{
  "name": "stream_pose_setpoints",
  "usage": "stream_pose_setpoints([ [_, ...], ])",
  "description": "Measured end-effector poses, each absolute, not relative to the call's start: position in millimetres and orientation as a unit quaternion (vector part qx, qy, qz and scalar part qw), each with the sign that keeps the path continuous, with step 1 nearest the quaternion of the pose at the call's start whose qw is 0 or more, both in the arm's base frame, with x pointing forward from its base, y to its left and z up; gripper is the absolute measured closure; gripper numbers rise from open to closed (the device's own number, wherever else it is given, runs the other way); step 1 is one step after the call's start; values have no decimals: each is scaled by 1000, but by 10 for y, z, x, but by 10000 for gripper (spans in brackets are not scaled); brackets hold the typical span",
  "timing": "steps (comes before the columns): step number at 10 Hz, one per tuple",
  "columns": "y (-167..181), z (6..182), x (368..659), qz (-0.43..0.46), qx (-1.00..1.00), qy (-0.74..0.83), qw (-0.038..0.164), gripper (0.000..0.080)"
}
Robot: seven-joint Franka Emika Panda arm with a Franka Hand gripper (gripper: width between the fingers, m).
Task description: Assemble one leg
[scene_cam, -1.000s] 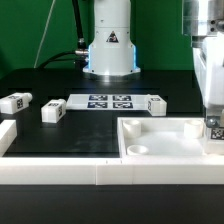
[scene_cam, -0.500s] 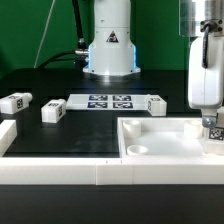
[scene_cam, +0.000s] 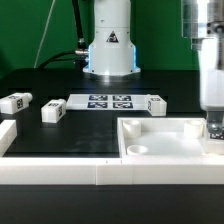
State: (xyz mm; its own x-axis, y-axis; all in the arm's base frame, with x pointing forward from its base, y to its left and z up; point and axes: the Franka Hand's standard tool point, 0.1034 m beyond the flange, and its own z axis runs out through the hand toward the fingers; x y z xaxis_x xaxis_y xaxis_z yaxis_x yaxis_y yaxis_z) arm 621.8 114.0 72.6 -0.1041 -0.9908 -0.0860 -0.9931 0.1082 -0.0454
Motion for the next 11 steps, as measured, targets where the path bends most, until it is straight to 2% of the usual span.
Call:
stream_pose_setpoints([
  [7,1250,676,6202,-3,-879,475,47,151],
  [11,1162,682,6226,-13,-954,297,45,151],
])
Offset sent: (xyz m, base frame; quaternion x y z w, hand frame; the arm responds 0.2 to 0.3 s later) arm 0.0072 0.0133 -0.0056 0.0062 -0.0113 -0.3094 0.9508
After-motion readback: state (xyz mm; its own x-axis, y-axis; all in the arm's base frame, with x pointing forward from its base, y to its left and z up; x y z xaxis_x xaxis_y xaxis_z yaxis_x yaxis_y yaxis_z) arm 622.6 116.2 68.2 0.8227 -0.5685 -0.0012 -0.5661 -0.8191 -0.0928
